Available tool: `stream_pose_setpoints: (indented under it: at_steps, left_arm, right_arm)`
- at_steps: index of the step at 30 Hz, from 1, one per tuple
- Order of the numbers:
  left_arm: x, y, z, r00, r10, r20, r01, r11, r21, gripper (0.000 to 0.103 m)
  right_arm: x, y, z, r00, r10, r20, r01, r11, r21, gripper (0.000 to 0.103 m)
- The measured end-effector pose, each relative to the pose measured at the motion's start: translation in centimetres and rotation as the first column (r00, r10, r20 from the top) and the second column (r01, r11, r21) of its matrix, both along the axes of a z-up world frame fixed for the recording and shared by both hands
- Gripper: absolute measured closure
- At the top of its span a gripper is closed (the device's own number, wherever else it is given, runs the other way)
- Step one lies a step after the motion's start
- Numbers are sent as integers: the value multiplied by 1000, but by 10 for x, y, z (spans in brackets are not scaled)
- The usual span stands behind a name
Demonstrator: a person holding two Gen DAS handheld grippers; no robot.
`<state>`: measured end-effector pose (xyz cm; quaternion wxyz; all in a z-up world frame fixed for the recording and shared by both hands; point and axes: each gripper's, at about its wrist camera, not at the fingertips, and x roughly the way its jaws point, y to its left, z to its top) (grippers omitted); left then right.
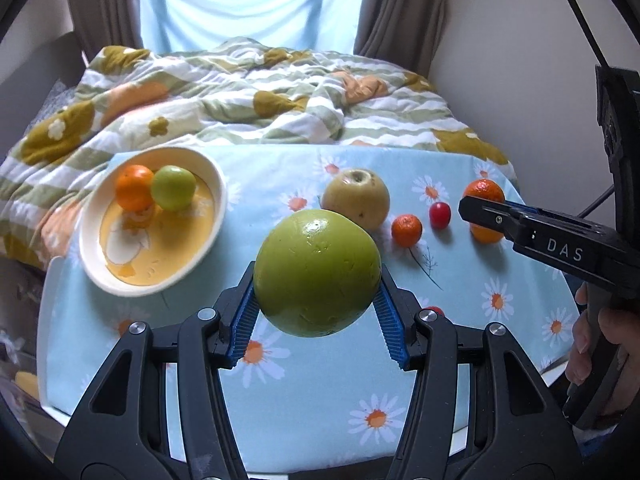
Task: Organize fruits
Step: 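Carry the pomelo into the duck bowl and open the left tool while the right tool carries the tangerine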
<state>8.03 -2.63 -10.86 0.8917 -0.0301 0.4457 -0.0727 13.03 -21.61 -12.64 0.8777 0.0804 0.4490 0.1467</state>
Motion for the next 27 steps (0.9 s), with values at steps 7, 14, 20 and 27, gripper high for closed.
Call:
stream_pose_setpoints:
  at_steps: [7,14,20,27]
  left_arm:
    - [12,56,22,999,14,35,-14,1000,9,43]
    - [31,115,24,1000,-1,27,0,1000,23,43]
    - [53,162,8,1000,-27,-8,27,999,30,43]
    - [77,199,-23,995,-89,-52,92,994,61,43]
  right_arm:
    - [-2,46,26,999,15,34,-15,1000,13,71]
    - [7,103,36,999,18,40,-19,1000,23,71]
    - [14,145,32,1000,-11,23,11,1000,13,71]
    - [23,181,17,998,-63,-14,63,998,-14,71]
